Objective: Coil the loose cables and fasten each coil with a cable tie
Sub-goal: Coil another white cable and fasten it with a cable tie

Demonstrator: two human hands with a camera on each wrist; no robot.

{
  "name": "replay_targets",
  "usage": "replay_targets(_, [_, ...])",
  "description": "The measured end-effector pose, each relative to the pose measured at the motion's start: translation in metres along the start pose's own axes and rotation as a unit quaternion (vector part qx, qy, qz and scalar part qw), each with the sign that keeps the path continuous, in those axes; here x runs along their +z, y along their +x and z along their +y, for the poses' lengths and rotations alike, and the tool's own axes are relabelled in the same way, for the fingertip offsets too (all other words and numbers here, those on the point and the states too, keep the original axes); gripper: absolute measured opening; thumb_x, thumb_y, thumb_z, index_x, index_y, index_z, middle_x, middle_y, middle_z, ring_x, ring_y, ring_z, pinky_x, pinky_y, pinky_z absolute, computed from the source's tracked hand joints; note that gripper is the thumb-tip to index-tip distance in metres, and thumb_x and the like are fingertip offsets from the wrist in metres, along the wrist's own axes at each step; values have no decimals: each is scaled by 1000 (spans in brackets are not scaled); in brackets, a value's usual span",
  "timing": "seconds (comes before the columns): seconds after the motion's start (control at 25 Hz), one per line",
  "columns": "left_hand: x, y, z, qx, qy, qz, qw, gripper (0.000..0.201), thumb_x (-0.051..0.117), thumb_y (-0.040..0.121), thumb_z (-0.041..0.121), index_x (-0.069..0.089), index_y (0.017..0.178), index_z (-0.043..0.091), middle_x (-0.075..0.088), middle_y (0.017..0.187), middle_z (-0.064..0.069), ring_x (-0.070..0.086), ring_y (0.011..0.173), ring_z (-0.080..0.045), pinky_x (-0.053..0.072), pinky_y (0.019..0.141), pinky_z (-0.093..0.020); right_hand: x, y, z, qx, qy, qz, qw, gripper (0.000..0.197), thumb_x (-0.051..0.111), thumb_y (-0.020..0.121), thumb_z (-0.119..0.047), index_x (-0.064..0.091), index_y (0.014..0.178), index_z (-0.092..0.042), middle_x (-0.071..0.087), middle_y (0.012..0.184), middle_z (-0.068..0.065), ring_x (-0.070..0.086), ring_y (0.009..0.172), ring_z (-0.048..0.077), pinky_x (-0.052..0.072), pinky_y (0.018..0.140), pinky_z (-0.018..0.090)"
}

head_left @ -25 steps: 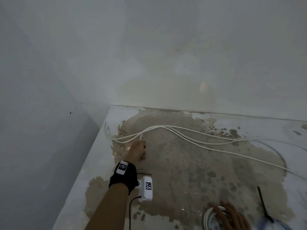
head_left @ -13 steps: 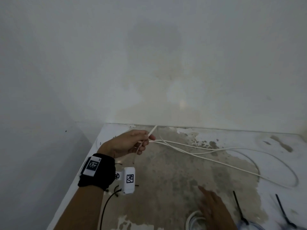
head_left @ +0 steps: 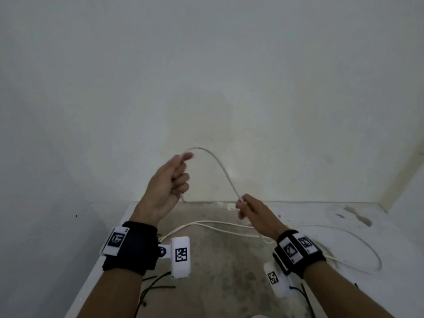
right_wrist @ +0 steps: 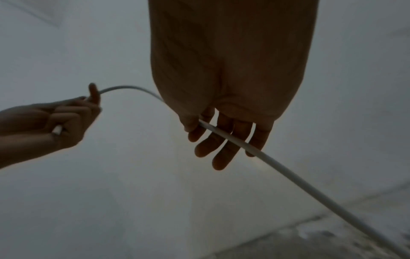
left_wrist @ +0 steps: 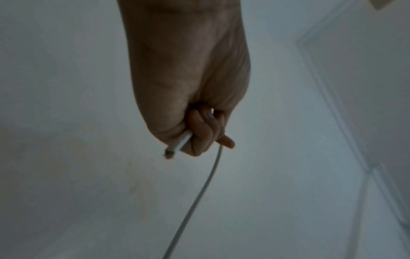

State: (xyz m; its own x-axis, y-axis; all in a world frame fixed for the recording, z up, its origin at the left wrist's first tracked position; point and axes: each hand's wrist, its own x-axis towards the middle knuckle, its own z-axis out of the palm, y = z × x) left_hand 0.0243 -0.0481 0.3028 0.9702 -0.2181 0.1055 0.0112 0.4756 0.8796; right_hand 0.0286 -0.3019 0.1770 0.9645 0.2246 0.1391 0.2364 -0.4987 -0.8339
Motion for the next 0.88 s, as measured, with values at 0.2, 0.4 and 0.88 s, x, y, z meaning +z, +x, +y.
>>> replay_targets(0.2, [-22, 13, 10, 62, -106, 97, 988, 29, 39, 103, 26, 64, 107, 11, 53, 65, 7, 46, 47, -2, 41, 44, -14, -25, -56, 19, 38, -155, -104, 982, 28, 37, 107, -37, 64, 112, -31, 55, 90, -7, 52, 79, 8, 41, 75, 21])
replay_targets(0.4, [19, 13, -41, 1, 81, 61, 995, 21, 42, 103, 13, 62, 107, 9, 55, 74, 2, 53, 48, -7, 43, 44, -18, -45, -67, -73, -124, -284, -125, 942, 30, 42, 104, -42, 66, 115, -27, 47, 92, -5, 51, 79, 11, 43, 74, 32])
replay_targets(0.88, [73, -19, -47, -171, 146, -168, 960, 43, 31, 102, 28, 69, 93, 10, 29, 58, 0, 17, 39, -7, 13, 37, -21, -90, -47, -105, -143, -46, 50, 987, 15, 66, 96, -26, 73, 107, -33, 58, 93, -3, 48, 61, 7, 40, 63, 15])
